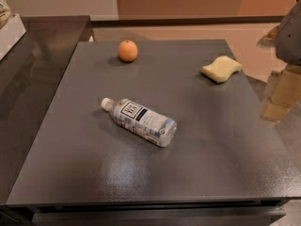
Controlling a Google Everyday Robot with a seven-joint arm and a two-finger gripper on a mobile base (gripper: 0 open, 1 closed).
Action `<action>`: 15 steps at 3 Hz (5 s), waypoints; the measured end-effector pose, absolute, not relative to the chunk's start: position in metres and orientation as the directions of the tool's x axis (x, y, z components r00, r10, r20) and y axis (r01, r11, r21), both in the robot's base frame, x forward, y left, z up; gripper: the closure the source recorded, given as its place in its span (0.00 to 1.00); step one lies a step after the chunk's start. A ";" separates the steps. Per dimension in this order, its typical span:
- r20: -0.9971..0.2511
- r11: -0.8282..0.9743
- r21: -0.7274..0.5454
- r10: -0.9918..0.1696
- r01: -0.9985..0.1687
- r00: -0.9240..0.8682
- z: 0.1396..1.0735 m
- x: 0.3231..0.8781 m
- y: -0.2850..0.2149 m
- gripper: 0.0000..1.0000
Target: Move sponge near orange
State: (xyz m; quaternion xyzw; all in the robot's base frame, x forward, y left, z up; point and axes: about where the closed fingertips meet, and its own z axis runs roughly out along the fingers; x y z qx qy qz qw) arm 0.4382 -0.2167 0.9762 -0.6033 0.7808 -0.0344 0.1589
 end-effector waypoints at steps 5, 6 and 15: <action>-0.468 0.556 -0.216 -0.780 -0.803 -0.415 0.925 0.575 -0.248 0.00; -0.521 0.598 -0.162 -0.728 -0.785 -0.446 0.899 0.627 -0.247 0.00; -0.508 0.600 -0.071 -0.709 -0.797 -0.489 0.868 0.660 -0.233 0.65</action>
Offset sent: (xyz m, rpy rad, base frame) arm 0.0625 -0.0186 0.0036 0.1393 -0.0558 -0.1786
